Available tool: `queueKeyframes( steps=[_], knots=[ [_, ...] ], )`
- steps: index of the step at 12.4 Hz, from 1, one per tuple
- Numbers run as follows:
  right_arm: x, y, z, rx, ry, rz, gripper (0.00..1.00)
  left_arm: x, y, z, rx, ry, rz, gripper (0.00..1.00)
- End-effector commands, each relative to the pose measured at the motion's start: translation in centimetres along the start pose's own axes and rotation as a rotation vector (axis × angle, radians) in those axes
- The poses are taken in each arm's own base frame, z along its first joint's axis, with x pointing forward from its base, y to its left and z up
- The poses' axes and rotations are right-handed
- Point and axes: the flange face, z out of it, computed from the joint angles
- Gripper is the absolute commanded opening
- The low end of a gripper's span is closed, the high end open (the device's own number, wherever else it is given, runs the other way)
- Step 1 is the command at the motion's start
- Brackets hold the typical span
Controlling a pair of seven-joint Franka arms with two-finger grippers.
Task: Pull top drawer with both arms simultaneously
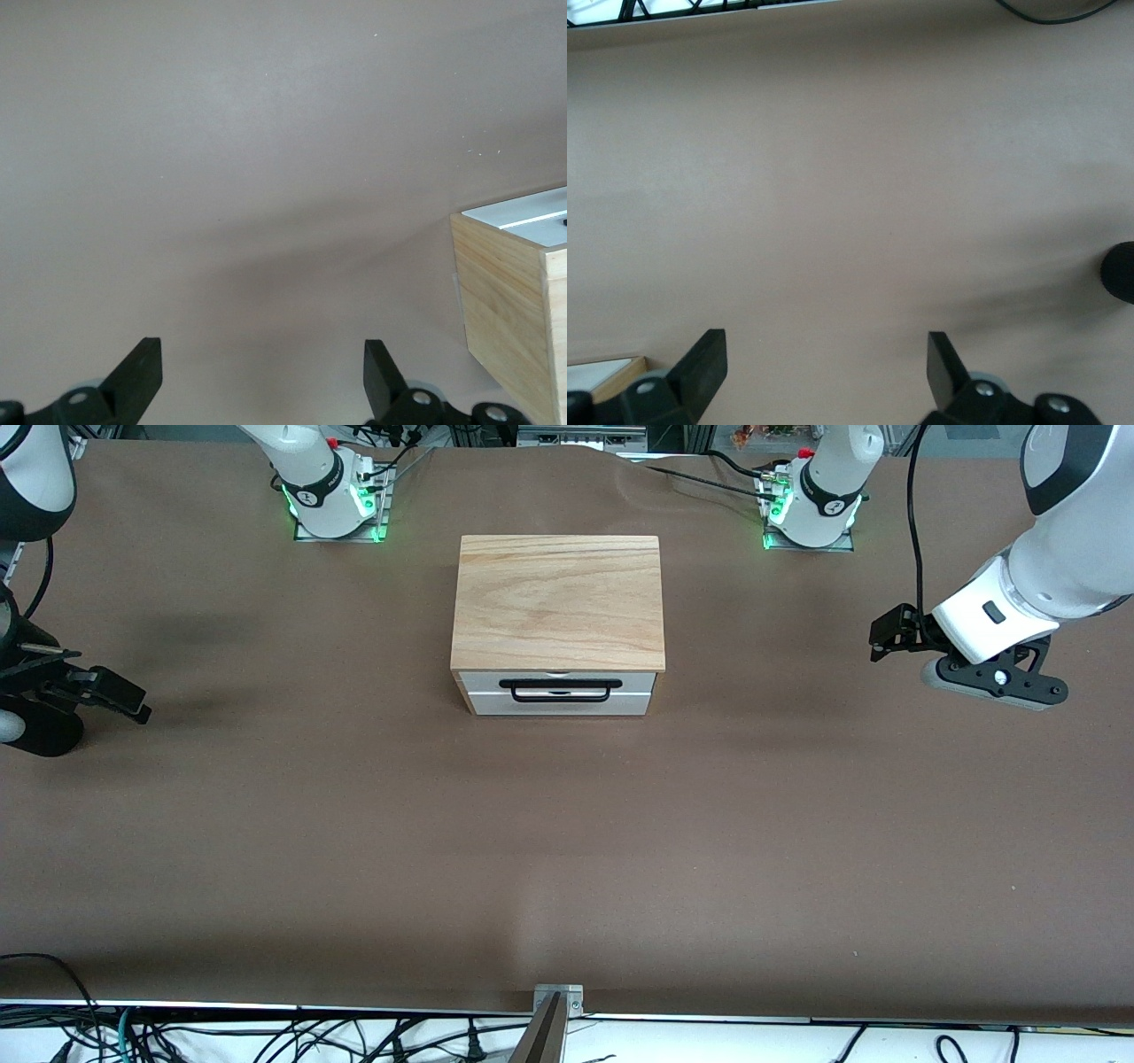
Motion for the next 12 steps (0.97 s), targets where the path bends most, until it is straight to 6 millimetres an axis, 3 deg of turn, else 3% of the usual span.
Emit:
queueKeyframes(
  steps=[1,12],
  knots=[
    [0.3,-0.1,-0.5,0.017,-0.004,-0.012,1.0,0.4,0.3,-0.6,0.013,0.004,-0.004,1.0],
    [0.5,-0.6,-0.3,0.017,0.0,-0.012,1.0,1.1,-0.1,0.6,0.004,-0.017,0.017,1.0]
  ],
)
